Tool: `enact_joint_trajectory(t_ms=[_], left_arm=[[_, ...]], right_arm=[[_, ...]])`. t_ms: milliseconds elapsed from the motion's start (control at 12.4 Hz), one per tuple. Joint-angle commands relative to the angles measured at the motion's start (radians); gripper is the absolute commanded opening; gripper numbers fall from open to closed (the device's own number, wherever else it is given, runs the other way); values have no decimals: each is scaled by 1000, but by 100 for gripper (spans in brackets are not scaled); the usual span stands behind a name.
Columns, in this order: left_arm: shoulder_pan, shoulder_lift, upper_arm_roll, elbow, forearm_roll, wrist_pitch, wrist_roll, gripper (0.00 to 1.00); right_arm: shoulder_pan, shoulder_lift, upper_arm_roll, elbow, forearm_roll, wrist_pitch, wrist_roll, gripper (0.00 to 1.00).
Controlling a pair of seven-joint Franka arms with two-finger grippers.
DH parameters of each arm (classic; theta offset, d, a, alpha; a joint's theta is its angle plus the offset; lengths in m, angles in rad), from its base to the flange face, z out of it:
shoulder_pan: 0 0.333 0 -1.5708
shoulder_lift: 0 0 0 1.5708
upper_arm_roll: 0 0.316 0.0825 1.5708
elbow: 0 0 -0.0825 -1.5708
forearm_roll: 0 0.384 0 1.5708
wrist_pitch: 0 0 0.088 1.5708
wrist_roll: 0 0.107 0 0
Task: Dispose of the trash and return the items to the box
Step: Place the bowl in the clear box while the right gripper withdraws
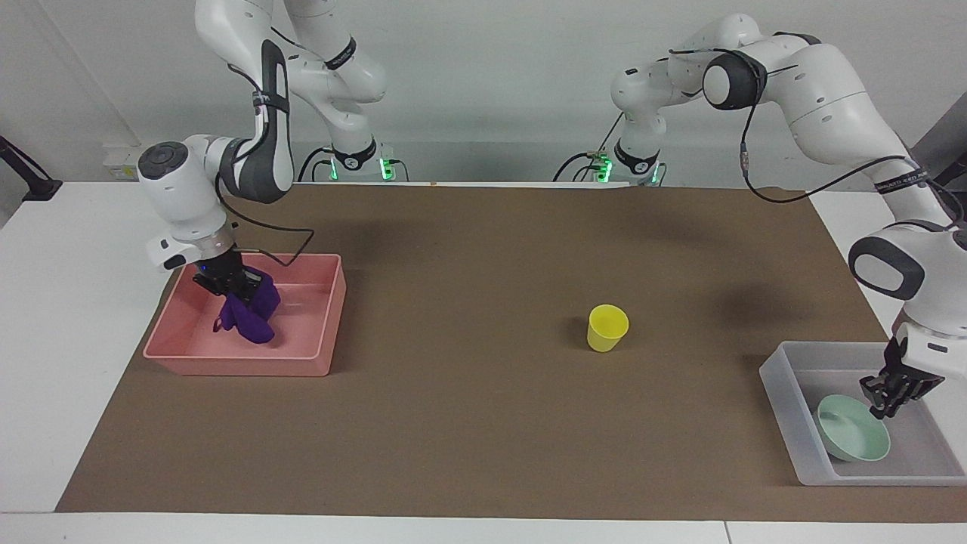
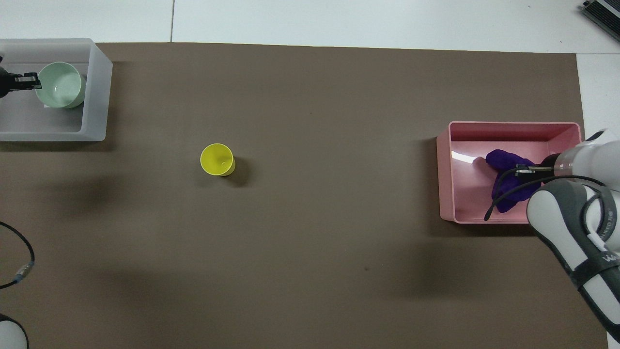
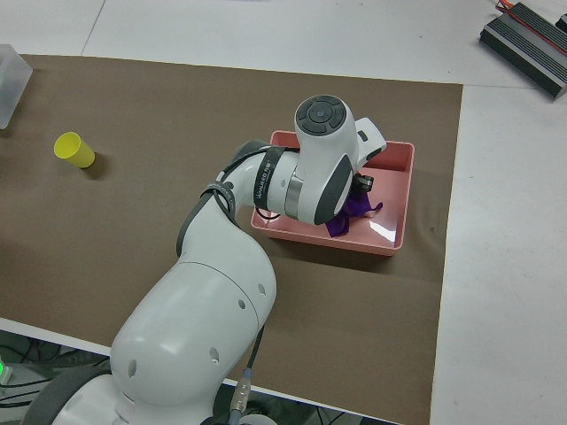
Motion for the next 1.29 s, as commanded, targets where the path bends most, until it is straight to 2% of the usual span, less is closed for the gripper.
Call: enact_joint_trajectory(t_ms=[0,81,162,242,646,970,1212], left_arm=[[-5,-29,2,1,71,-50,12,95],[-5,-29,2,10,74,-53,15,100],[-7,-33,2,12,74,-56,18,100],[-10,-55,1,10,74,-75,20,100],[-34,-170,-7,3,77,-182,23,100],[-105,-251,-9,1,71,-297,21,100],[-190,-303,-10,-52,67,-382,18,100]], right_arm=[[16,4,6,-31,10,35,43,0],[16,7,6,-31,10,47,42,34],[16,7,6,-29,8,47,42,71],[16,7,6,-26,8,45,43,100],[18,-57,9,41,4,-39,36,100],[27,-141,18,150,-5,-246,47,100],[85,-181,18,196,-24,-367,164,100]])
